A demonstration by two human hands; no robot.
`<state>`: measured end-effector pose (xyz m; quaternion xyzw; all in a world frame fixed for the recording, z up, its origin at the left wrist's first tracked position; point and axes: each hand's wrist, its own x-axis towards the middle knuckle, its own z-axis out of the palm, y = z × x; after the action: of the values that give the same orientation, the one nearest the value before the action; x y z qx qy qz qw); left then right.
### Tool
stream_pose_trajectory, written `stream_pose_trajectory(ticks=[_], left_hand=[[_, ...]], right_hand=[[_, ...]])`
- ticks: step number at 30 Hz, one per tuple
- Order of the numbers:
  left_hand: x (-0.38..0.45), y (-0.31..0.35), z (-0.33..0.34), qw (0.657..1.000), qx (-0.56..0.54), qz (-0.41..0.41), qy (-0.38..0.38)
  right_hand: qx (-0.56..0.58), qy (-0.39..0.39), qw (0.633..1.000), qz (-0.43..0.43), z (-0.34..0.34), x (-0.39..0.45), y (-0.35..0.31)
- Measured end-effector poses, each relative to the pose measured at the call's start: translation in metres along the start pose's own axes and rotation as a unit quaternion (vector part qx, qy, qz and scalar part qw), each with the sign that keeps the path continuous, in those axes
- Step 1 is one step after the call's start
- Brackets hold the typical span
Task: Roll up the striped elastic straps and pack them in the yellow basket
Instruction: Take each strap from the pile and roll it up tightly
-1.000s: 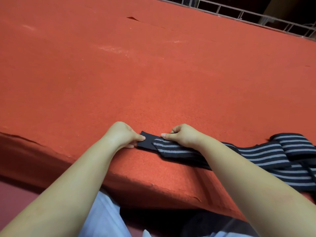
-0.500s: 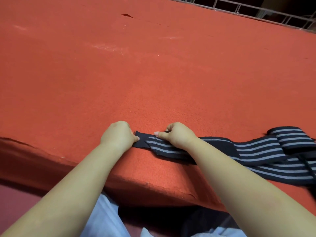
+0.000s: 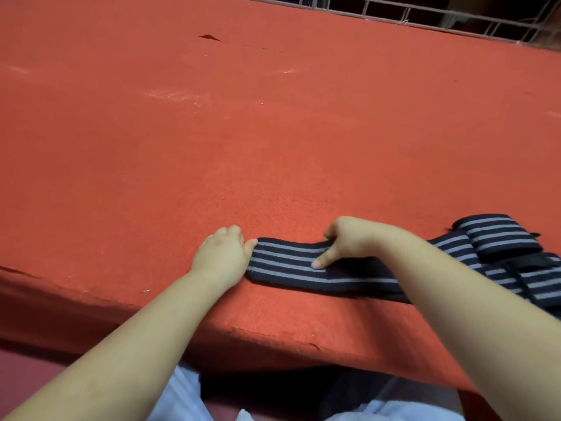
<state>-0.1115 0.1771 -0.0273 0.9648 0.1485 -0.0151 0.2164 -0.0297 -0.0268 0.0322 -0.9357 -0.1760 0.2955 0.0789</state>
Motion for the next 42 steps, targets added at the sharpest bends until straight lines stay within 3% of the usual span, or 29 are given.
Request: stream_pose_trajectory(ticks=[4,8,11,15,21,24,27,33,35,37,40,42], left_hand=[[0.006,0.002,0.000,0.999,0.021,-0.017,-0.020],[0.009,0.016,-0.002,0.994,0.106,-0.033,-0.009],[0.006,0.049,0.007,0.985,0.157,0.060,0.037],[0.003,0.105,0.039,0.984,0.064,0.160,-0.033],[0.010,0.128,0.057,0.982,0.119,0.148,-0.019],[0.007,0.119,0.049,0.986,0.073,0.144,-0.028],[0.015,0.096,0.028,0.992,0.060,0.105,-0.043],[0.038,0.036,-0.018,0.985,0.164,0.015,-0.052],[0.037,0.038,-0.014,0.971,0.233,0.055,0.007],[0.032,0.056,-0.004,0.966,0.221,0.123,0.060],[0.015,0.096,0.024,0.969,0.088,0.230,0.008],[0.007,0.112,0.042,0.964,0.066,0.254,-0.038]], right_hand=[[-0.091,-0.029,0.988,0.124,-0.014,-0.018,0.062],[-0.021,0.001,0.990,0.137,-0.002,-0.025,0.089],[-0.010,0.030,0.991,0.130,0.003,-0.024,0.088],[-0.009,0.074,0.989,0.125,0.010,-0.027,0.091],[-0.050,0.191,0.975,0.100,0.030,-0.035,0.100],[-0.068,0.216,0.972,0.062,0.036,-0.037,0.102],[-0.038,0.235,0.971,0.031,0.039,-0.035,0.102],[-0.056,0.319,0.946,-0.019,0.057,-0.020,0.081],[-0.057,0.331,0.942,-0.015,0.061,-0.016,0.074],[-0.057,0.316,0.947,-0.003,0.058,-0.015,0.071],[-0.066,0.259,0.964,0.005,0.046,-0.018,0.072],[-0.054,0.201,0.978,0.024,0.033,-0.025,0.079]])
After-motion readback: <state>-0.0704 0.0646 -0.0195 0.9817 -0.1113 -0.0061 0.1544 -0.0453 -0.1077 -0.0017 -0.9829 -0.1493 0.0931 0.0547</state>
